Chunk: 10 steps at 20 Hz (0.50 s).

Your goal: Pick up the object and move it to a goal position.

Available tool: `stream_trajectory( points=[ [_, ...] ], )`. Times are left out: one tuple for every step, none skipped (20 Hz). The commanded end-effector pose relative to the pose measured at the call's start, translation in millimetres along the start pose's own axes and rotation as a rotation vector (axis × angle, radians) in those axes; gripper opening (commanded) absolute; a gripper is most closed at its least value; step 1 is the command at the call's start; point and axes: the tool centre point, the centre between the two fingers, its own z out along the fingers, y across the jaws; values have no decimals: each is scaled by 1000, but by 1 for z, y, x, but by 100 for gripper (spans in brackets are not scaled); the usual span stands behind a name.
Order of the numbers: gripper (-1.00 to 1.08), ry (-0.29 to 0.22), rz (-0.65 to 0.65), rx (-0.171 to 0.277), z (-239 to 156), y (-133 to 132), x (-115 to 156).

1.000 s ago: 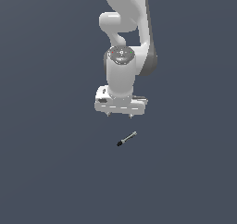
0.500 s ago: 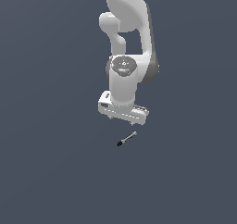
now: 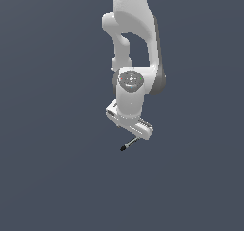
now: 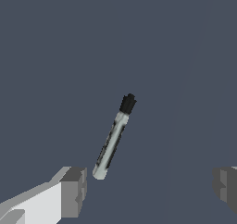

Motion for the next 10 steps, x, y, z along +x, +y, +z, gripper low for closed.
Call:
stream_trajectory(
  points=[
    [100, 0, 68, 0, 8, -4, 1],
    [100, -1, 95, 0, 11, -6, 2],
    [100, -1, 122, 0, 14, -8, 2],
    [100, -1, 148, 0, 17, -10, 3],
    [100, -1, 173, 0, 20, -11, 3],
    [100, 0, 197, -1, 23, -13, 3],
    [100, 0, 219, -1, 25, -14, 4],
    [100, 0, 240, -1, 28, -15, 4],
    [100, 0, 260, -1, 30, -17, 4],
    [100, 0, 278, -1, 32, -18, 5]
  ],
)
